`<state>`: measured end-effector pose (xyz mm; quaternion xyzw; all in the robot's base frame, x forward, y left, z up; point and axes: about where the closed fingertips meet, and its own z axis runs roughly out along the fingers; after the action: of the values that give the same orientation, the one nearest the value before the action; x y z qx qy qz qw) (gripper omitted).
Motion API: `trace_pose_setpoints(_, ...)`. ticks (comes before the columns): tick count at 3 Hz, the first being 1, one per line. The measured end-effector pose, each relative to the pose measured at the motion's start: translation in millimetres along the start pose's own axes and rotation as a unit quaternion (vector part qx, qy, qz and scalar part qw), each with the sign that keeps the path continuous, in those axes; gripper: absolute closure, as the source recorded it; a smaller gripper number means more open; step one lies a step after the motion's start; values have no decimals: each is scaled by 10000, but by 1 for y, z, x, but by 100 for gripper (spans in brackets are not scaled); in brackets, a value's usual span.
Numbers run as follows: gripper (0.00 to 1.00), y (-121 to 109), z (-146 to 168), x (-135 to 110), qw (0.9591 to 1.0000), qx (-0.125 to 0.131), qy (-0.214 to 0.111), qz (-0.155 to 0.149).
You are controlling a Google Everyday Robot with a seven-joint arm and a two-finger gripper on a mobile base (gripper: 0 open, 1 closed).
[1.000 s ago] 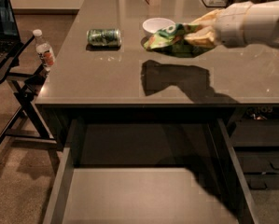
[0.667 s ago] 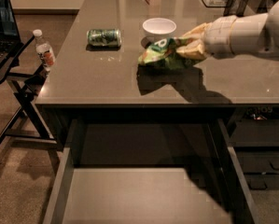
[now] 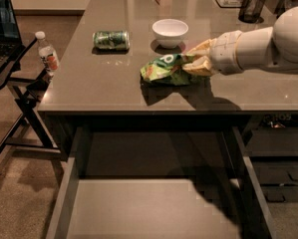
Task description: Pick green rice chip bag from top drawer and place on counter
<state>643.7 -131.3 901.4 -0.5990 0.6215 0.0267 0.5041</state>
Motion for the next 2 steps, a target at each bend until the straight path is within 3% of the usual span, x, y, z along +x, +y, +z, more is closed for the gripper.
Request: trace_pose_setpoints(2,35,0,0,0,10000,0,0,0)
